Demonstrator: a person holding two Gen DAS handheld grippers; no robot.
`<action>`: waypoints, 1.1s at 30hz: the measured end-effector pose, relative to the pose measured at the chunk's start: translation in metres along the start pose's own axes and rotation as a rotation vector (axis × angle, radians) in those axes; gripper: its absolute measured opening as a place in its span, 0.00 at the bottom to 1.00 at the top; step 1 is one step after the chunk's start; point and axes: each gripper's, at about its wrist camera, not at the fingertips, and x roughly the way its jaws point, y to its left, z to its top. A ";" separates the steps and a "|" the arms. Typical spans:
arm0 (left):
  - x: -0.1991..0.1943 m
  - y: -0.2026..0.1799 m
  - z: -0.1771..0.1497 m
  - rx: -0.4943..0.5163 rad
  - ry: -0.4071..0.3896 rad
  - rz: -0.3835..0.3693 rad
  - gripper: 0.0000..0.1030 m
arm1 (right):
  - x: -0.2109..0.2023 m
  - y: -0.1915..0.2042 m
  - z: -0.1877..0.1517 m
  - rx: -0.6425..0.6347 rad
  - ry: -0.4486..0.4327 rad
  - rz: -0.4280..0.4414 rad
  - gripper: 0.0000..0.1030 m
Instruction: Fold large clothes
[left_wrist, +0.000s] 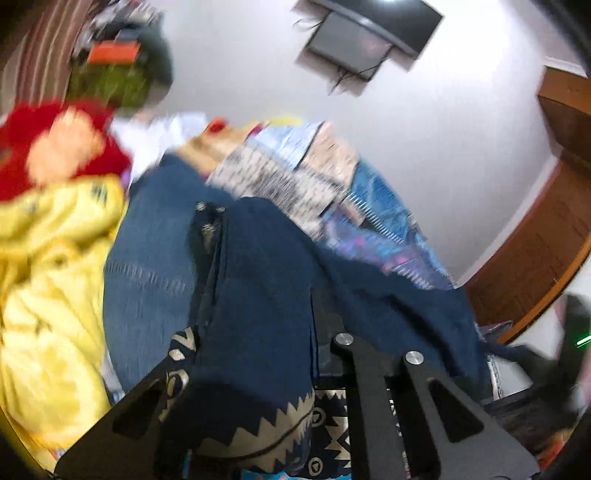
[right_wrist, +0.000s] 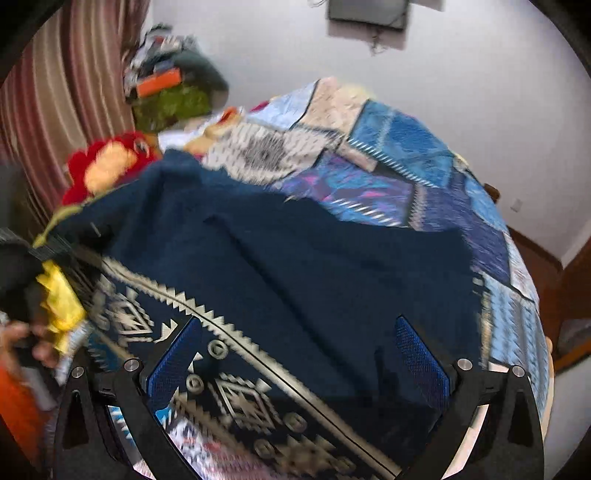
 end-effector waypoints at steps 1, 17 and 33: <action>-0.003 -0.008 0.006 0.019 -0.012 -0.015 0.10 | 0.015 0.009 -0.002 -0.014 0.034 -0.005 1.00; -0.006 -0.159 0.012 0.394 -0.029 -0.191 0.10 | -0.044 -0.069 -0.042 0.140 0.005 0.066 1.00; 0.076 -0.267 -0.132 0.715 0.429 -0.273 0.15 | -0.166 -0.205 -0.144 0.387 -0.034 -0.190 1.00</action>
